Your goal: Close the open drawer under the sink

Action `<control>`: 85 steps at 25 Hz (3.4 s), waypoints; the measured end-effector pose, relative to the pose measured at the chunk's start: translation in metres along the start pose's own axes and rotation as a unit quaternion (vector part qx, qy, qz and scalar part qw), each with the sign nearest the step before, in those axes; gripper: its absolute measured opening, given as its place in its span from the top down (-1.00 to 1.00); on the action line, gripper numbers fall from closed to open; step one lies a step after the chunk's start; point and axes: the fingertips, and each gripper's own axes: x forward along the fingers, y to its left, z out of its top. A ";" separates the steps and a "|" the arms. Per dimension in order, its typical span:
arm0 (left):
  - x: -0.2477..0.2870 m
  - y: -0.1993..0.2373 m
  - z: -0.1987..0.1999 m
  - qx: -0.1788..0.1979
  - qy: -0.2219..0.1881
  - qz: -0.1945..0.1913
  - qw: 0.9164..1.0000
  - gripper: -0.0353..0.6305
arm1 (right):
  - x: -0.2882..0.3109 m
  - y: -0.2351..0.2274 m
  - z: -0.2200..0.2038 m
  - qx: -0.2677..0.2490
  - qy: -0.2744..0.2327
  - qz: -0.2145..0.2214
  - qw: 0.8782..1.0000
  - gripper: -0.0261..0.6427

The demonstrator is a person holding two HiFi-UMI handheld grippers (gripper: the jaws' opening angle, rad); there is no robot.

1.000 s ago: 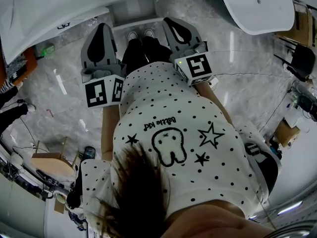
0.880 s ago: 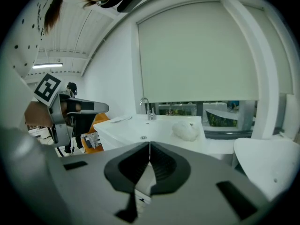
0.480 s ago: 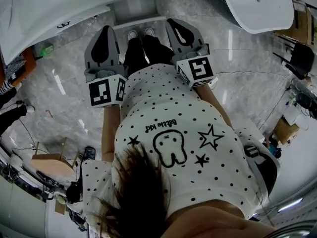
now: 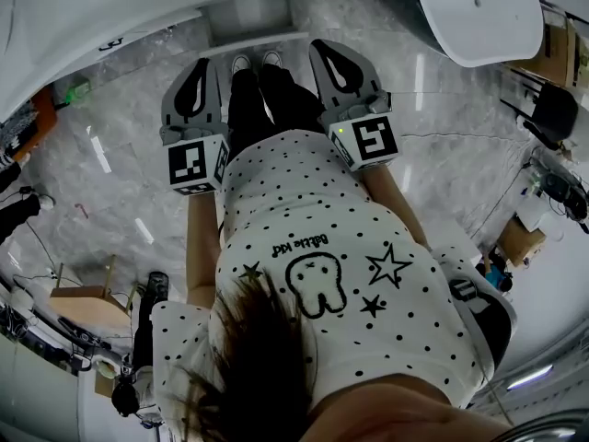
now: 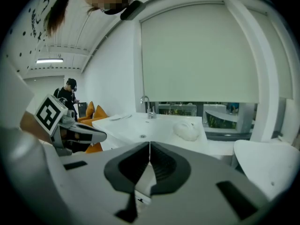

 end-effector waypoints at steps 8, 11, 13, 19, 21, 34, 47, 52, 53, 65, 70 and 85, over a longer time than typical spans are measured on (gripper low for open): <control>0.018 -0.018 -0.072 -0.017 0.092 -0.024 0.995 0.60 | -0.011 0.005 -0.001 -0.009 0.021 0.012 1.000 0.88; 0.035 -0.014 -0.113 -0.023 0.131 -0.024 0.991 0.60 | 0.000 0.005 -0.007 -0.003 0.029 0.014 0.999 0.88; 0.052 -0.003 -0.148 -0.037 0.153 -0.021 0.987 0.60 | 0.019 0.006 -0.023 0.005 0.036 0.017 0.999 0.88; 0.102 0.009 -0.243 -0.064 0.192 0.000 0.979 0.60 | 0.050 0.002 -0.072 0.021 0.053 0.022 0.998 0.88; 0.114 0.007 -0.269 -0.073 0.209 -0.003 0.975 0.60 | 0.054 0.004 -0.081 0.021 0.056 0.024 0.998 0.88; 0.186 -0.001 -0.355 -0.112 0.243 0.017 0.963 0.42 | 0.063 -0.007 -0.116 0.043 0.073 -0.002 0.996 0.88; 0.215 0.005 -0.372 -0.107 0.237 0.053 0.964 0.44 | 0.060 -0.013 -0.143 0.072 0.097 -0.022 0.992 0.88; 0.213 0.005 -0.368 -0.106 0.233 0.053 0.965 0.45 | 0.058 -0.011 -0.145 0.079 0.100 -0.028 0.992 0.88; 0.213 0.005 -0.367 -0.107 0.232 0.053 0.965 0.45 | 0.057 -0.011 -0.146 0.079 0.101 -0.028 0.991 0.88; 0.210 0.008 -0.367 -0.109 0.232 0.057 0.965 0.46 | 0.052 -0.013 -0.154 0.084 0.112 -0.037 0.989 0.88; 0.214 0.013 -0.362 -0.109 0.229 0.058 0.966 0.46 | 0.053 -0.012 -0.155 0.087 0.114 -0.035 0.989 0.88; 0.221 0.019 -0.359 -0.115 0.227 0.056 0.965 0.46 | 0.055 -0.014 -0.162 0.089 0.122 -0.035 0.988 0.88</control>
